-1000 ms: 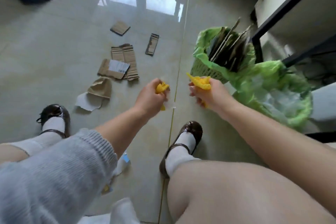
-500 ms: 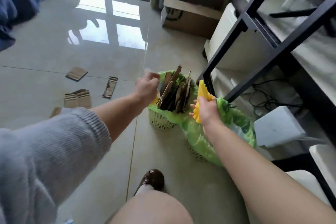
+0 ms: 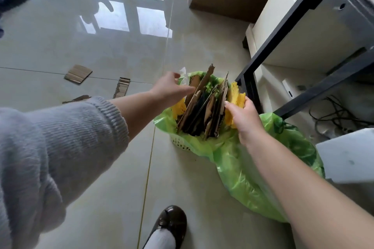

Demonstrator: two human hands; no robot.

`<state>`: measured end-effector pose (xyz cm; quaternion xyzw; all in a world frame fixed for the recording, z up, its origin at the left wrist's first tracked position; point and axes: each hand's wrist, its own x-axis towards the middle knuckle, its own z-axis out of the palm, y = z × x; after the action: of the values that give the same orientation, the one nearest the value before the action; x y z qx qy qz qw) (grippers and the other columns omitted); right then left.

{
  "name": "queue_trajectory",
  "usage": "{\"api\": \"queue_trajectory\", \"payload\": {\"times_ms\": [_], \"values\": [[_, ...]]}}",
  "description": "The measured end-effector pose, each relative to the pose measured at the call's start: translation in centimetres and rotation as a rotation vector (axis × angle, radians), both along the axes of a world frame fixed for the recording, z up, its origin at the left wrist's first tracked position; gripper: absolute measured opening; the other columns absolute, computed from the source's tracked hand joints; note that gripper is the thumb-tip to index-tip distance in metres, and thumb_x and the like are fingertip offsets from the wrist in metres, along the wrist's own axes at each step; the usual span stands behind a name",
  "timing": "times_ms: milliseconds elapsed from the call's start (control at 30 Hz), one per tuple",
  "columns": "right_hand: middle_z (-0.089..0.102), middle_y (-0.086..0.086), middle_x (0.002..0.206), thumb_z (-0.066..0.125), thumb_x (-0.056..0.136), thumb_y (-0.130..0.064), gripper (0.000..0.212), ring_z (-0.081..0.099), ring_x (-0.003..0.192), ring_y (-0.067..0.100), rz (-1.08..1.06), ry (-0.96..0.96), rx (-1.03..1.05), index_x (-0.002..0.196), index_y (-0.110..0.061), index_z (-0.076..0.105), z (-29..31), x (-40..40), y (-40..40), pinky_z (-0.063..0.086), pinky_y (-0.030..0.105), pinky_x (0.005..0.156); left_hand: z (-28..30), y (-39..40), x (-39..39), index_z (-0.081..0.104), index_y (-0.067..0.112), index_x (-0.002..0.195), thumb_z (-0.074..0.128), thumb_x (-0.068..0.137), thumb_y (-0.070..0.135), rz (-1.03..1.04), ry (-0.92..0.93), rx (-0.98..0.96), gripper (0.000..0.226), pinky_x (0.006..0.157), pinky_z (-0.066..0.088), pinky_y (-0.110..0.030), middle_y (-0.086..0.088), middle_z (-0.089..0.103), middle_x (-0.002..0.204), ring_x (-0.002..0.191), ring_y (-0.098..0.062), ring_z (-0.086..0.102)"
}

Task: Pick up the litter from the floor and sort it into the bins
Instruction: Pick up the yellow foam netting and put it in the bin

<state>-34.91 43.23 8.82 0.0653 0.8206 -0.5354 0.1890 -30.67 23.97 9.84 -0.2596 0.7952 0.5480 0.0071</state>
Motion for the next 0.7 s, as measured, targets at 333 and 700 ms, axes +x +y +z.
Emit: {"api": "queue_trajectory", "payload": {"times_ms": [333, 700], "values": [[0.058, 0.016, 0.119, 0.035, 0.095, -0.015, 0.029, 0.054, 0.111, 0.033, 0.121, -0.009, 0.144, 0.109, -0.011, 0.060, 0.0, 0.9, -2.0, 0.046, 0.048, 0.096, -2.9, -0.2, -2.0, 0.043, 0.011, 0.137, 0.036, 0.084, -0.014, -0.108, -0.079, -0.123, 0.059, 0.106, 0.040, -0.037, -0.013, 0.047, 0.140, 0.128, -0.025, 0.046], [0.051, -0.005, 0.132, 0.041, 0.095, -0.019, 0.041, 0.051, 0.114, 0.015, 0.023, 0.052, 0.048, 0.136, -0.023, 0.045, 0.3, 0.8, -1.4, 0.037, 0.029, 0.095, -0.4, -1.2, -1.4, 0.045, 0.006, 0.133, 0.056, 0.091, 0.020, -0.066, 0.241, 0.063, 0.045, 0.104, 0.041, -0.029, -0.010, 0.054, 0.133, 0.121, -0.017, 0.052]]}}
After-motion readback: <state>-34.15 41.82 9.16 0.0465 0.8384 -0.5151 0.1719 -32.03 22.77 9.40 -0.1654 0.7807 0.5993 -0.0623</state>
